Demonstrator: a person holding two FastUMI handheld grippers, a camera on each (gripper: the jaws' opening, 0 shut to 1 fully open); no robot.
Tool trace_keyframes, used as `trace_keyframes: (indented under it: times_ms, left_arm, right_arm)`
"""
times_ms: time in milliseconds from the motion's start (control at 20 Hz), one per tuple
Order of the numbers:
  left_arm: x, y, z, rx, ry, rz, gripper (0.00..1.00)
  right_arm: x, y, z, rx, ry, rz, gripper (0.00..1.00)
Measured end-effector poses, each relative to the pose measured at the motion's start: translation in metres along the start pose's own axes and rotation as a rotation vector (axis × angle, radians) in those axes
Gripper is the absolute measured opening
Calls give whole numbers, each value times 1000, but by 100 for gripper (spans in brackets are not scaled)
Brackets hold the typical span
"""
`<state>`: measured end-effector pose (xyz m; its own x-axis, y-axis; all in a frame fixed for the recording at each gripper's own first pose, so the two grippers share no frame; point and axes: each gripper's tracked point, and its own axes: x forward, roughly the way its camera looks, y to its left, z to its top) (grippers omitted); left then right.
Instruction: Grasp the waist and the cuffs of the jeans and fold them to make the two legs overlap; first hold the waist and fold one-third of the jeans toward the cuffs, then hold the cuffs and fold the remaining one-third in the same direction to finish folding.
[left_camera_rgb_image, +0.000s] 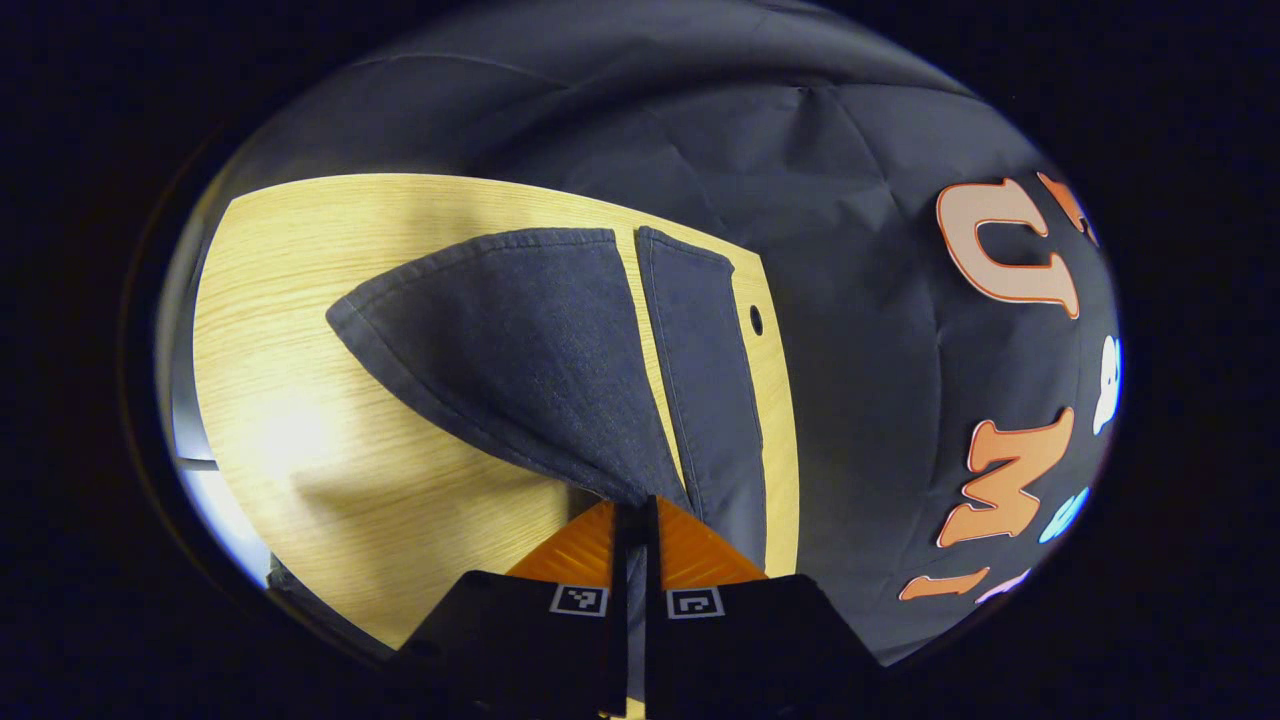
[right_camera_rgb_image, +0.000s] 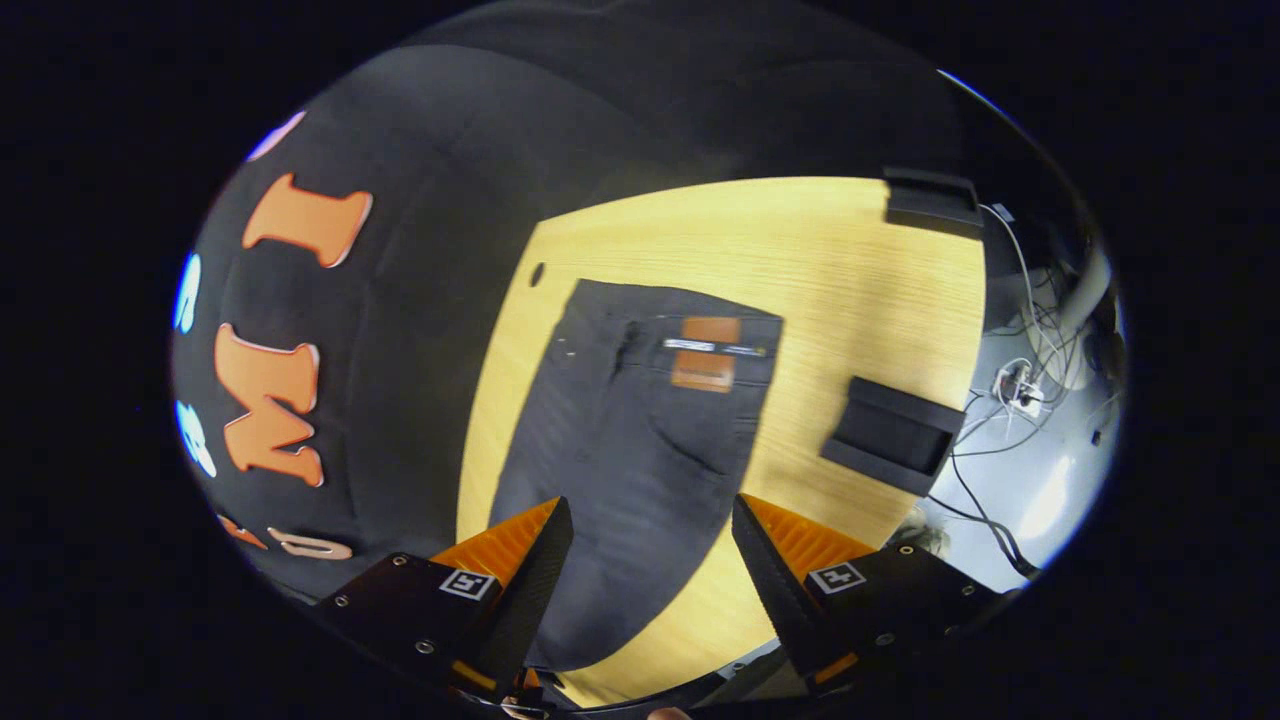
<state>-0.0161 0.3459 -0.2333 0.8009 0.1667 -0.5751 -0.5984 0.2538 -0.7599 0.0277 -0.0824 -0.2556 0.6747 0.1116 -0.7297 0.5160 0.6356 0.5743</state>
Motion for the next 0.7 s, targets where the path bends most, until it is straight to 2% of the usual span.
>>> trace_keyframes:
  times_ms: [250, 400, 550, 700]
  left_arm:
    - [1, -14, -2, 29, 6, 7, 7]
    - [1, -20, 1, 34, 10, 12, 7]
    - [2, -22, -1, 31, 11, 15, 7]
    - [4, -19, -2, 32, 17, 24, 7]
  right_arm:
    - [38, -18, 20, 16, 0, -26, 98]
    - [53, -9, 21, 39, 15, 8, 98]
    - [67, -5, 20, 18, 25, 12, 96]
    - [73, -4, 24, 46, 26, -9, 92]
